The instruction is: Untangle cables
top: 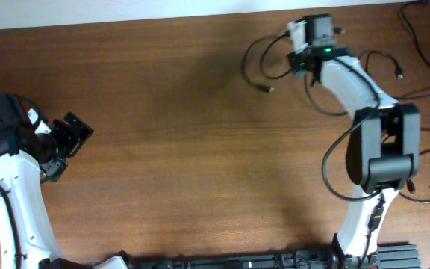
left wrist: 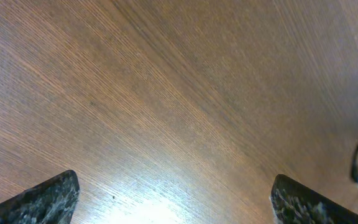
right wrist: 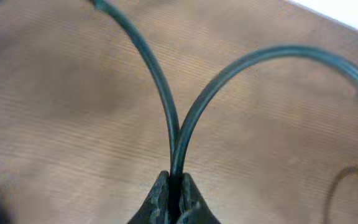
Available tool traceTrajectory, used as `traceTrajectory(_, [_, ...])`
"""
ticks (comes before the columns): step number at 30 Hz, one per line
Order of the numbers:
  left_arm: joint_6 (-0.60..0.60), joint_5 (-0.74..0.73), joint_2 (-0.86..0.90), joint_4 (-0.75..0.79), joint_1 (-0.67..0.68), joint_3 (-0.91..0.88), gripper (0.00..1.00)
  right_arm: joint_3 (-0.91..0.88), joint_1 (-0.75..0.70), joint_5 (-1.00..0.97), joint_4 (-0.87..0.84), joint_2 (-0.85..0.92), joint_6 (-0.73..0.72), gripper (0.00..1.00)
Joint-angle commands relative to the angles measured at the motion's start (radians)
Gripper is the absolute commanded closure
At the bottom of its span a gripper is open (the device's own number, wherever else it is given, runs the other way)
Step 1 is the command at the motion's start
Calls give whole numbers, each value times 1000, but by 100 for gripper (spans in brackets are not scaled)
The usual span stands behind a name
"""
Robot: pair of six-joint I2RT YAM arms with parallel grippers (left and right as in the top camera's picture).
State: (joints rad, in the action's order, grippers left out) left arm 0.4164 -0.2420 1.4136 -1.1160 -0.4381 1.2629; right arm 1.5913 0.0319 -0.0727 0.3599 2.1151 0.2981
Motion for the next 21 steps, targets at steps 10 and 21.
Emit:
traceTrajectory(10, [9,3,-13,-1,-3,18,1,12,-61,252,-482,183,-360,96])
traceTrajectory(21, [9,3,-13,-1,-3,18,1,12,-1,219,-520,133,-355,2])
